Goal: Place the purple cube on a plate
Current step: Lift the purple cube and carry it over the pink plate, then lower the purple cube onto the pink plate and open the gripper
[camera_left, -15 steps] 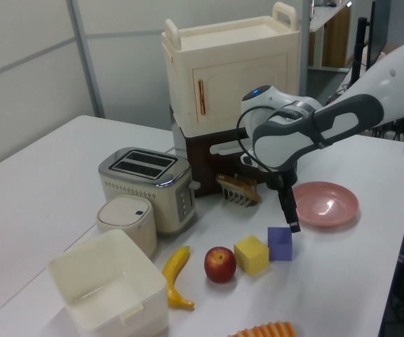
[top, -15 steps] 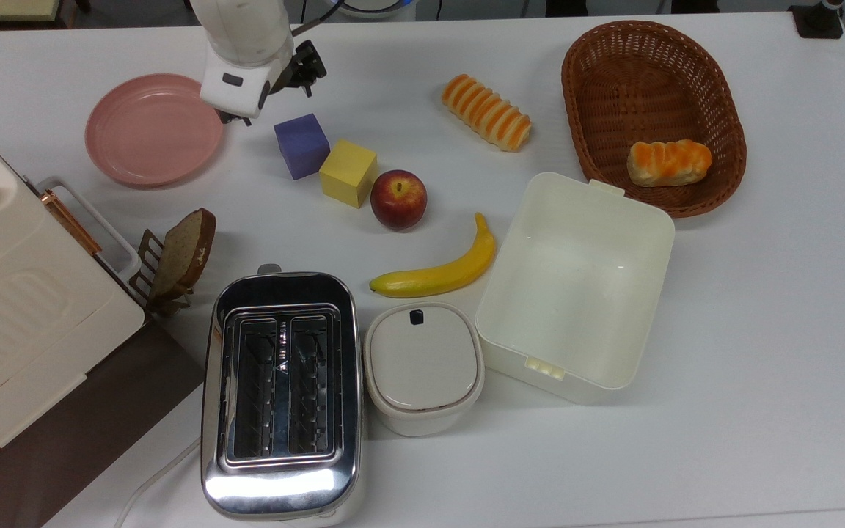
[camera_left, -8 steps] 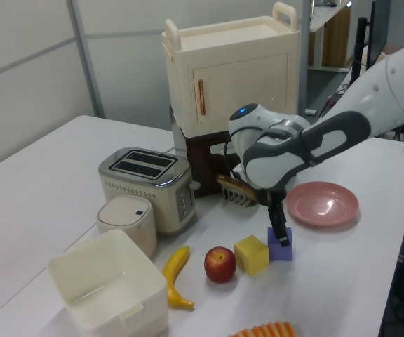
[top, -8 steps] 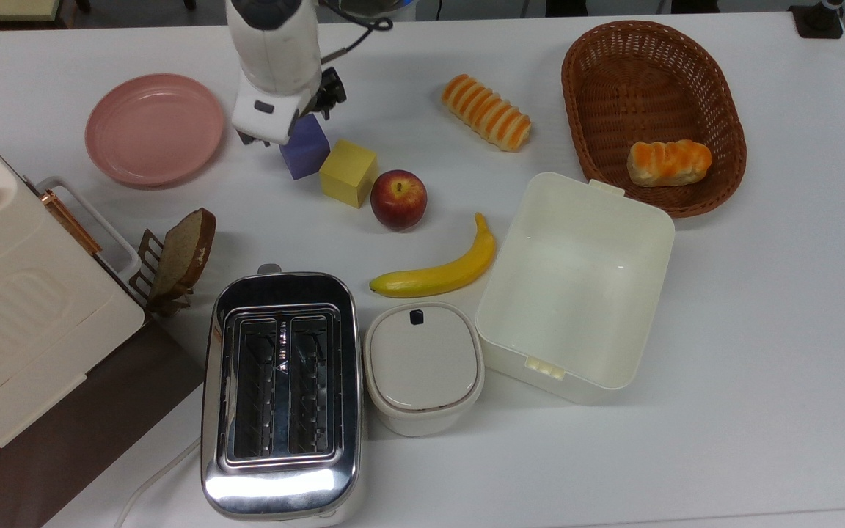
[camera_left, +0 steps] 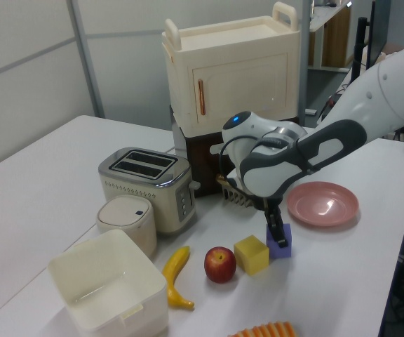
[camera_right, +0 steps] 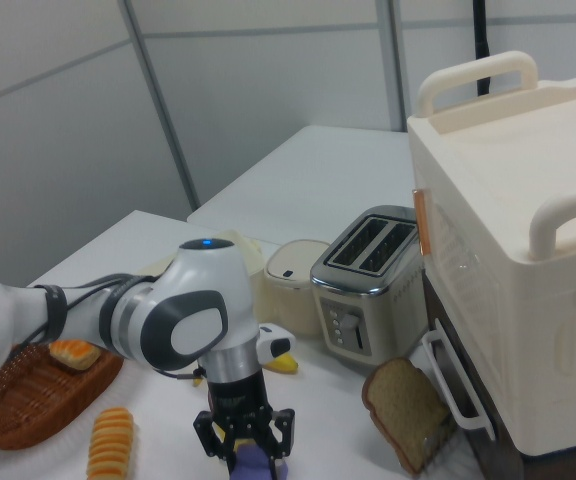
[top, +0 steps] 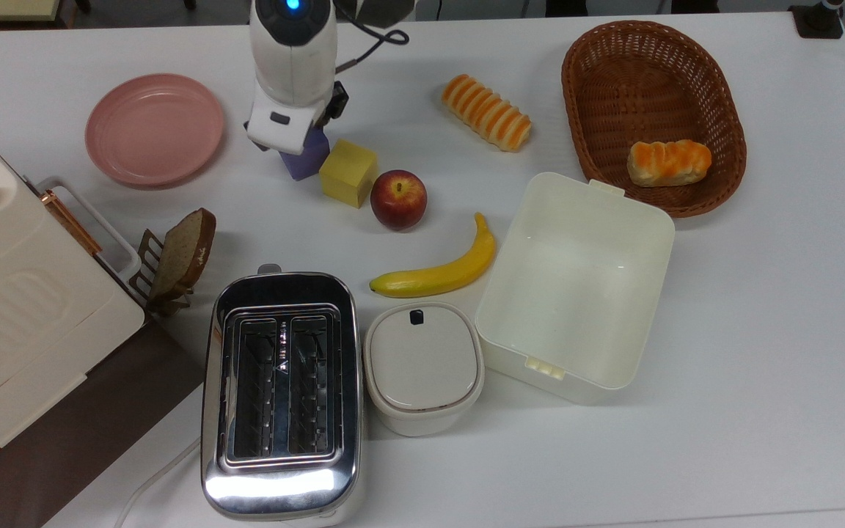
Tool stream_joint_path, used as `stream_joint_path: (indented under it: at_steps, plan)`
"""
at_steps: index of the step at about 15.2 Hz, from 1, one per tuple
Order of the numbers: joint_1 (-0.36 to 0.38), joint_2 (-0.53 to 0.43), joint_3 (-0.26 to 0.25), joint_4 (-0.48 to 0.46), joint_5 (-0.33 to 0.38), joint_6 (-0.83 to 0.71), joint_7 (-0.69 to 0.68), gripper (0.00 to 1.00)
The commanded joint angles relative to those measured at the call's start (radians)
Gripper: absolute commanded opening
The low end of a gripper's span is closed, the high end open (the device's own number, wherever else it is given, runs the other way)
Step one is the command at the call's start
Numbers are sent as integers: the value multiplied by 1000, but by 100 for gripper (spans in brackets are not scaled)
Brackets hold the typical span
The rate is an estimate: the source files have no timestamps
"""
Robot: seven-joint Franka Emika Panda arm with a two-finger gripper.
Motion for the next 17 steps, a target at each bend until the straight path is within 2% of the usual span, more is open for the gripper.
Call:
stream_joint_path:
  at_steps: [1, 3, 9, 10, 12, 13, 14, 15, 17]
  plan:
    - [-75, -92, -12, 41, -14, -79, -38, 10]
    - [-144, -83, -12, 68, -11, -82, -81, 10]
    - [-379, -20, -12, 67, -15, 4, -264, 14]
    - [-407, -11, -12, 68, -15, 5, -287, 15]
    - [-413, 26, -12, 68, -15, 48, -278, 22]
    - [-419, 21, -14, 68, -14, 50, -279, 45]
    - [-434, 23, -14, 75, -6, 50, -276, 92]
    - [-439, 23, -14, 76, -5, 50, -272, 100]
    - [-439, 7, -14, 76, -5, 41, -270, 100]
